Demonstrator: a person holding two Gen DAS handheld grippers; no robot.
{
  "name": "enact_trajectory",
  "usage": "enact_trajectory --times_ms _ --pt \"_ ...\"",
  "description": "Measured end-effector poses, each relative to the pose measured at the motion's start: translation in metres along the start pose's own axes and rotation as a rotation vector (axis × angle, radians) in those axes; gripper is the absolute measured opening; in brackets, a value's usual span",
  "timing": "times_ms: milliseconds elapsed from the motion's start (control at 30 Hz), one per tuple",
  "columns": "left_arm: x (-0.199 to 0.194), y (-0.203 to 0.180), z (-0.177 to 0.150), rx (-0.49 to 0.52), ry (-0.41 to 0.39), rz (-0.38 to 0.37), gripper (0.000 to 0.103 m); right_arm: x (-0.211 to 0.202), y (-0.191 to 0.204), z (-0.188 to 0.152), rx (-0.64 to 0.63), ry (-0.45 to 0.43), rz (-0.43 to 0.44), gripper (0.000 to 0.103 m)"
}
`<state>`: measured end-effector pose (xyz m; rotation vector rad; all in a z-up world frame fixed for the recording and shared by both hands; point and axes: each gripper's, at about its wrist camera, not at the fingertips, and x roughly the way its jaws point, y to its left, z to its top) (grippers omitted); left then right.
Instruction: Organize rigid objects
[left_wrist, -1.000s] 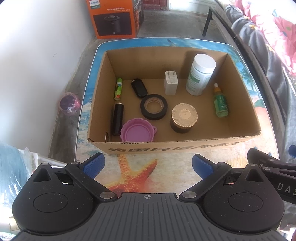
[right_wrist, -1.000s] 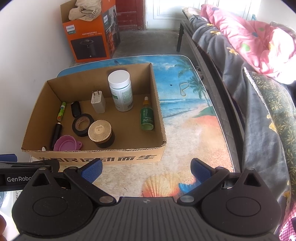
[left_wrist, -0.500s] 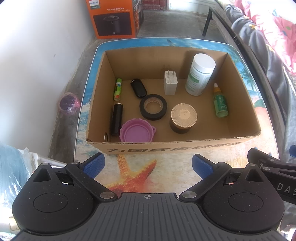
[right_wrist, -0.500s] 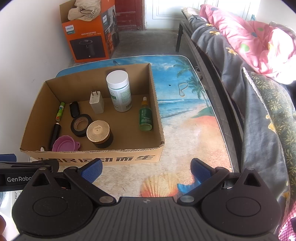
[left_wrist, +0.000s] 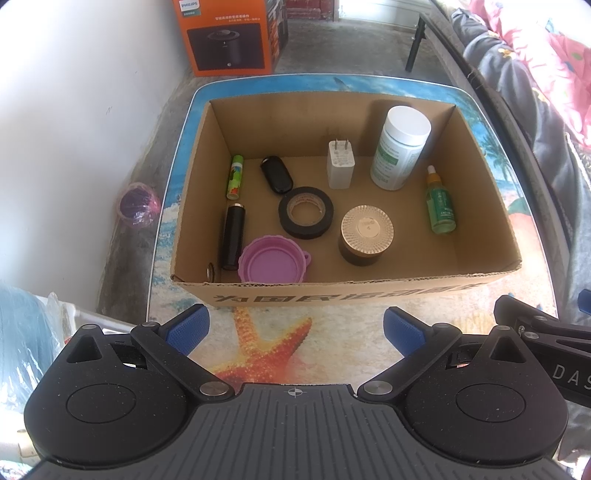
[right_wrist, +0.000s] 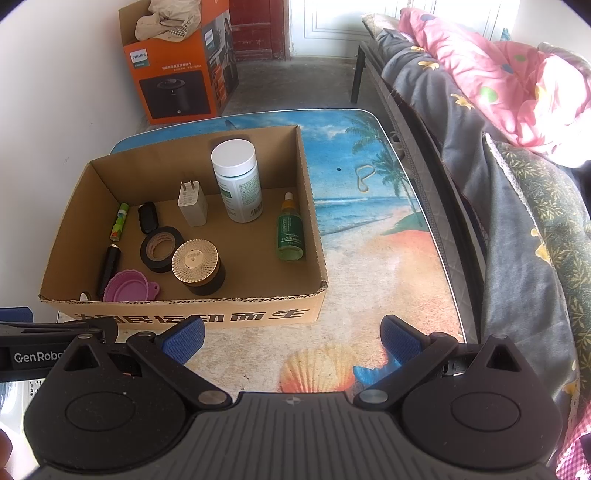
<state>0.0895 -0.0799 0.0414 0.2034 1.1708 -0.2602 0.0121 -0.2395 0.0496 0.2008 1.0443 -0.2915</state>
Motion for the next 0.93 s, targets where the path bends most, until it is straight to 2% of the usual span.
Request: enact_trajectory --times_ms 933 --pt "0.0037 -0.0075 0.0028 -0.007 0.011 0.008 0.101 0.0060 -0.0062 0.0019 -0.001 0.007 0.002 0.103"
